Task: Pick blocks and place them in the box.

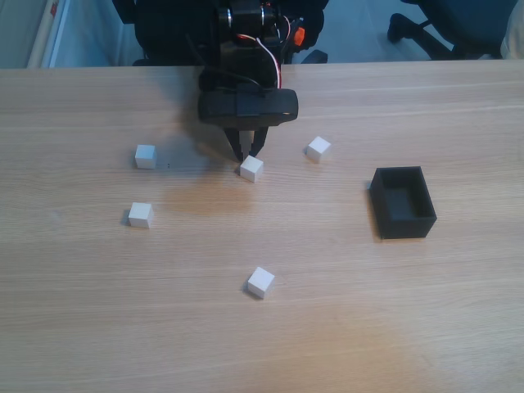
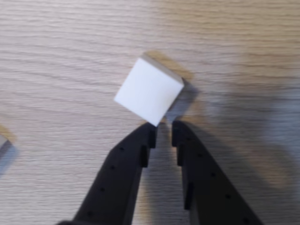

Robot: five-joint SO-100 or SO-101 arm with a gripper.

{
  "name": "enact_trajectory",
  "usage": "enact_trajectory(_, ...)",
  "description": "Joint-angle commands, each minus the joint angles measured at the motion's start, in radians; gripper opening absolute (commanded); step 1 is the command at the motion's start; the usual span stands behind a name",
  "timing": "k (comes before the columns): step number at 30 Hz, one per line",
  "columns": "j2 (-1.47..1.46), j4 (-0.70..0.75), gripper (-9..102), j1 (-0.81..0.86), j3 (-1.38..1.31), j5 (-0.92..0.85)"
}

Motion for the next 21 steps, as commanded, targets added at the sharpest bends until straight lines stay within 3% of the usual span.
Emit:
enact_trajectory(1,0.029,0.067,0,-0.005,0.064,0.021)
enact_trajectory(21,-0.020,0.087,0,0.101,-0.038,0.012)
